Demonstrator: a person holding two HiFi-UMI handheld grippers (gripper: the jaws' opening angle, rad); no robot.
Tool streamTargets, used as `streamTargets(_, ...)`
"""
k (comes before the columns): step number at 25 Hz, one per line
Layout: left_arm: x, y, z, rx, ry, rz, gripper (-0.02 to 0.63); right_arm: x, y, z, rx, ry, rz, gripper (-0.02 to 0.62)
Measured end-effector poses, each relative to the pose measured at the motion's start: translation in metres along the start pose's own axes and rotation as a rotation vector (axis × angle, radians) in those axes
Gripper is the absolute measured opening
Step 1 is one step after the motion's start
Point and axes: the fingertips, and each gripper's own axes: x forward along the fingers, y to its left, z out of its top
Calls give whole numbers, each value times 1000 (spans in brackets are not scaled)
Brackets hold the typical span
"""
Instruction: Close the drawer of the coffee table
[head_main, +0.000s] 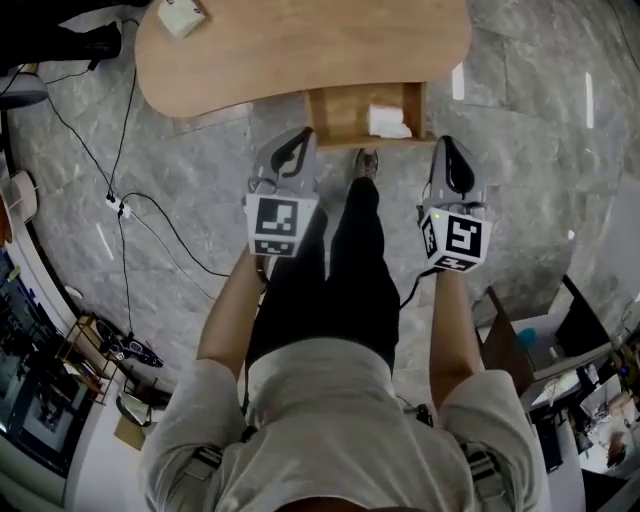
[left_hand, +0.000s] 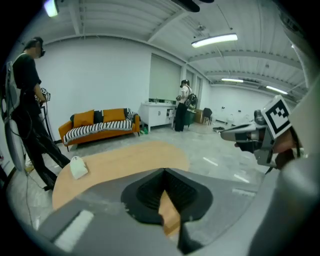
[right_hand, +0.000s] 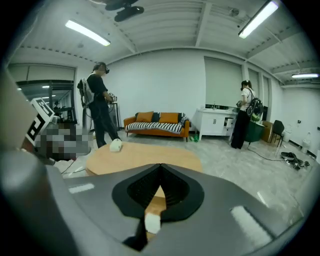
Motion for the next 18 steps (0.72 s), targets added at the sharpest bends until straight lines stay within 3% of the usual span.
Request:
streamTargets(7,38,0,-94,-16,144,21,20,50,6,-92,-24,93,113,7)
streamTargets(12,65,-9,-133,-7,170,-19,20,75,13,-135,-89,109,143,8)
streamTargets(15,83,-21,-153,89,172,-115,20,84,10,-174,-263,151,163,8)
streamTargets(18,102,-27,-206,244,291,-189,20,92,-4,-217,-386,221,199,8)
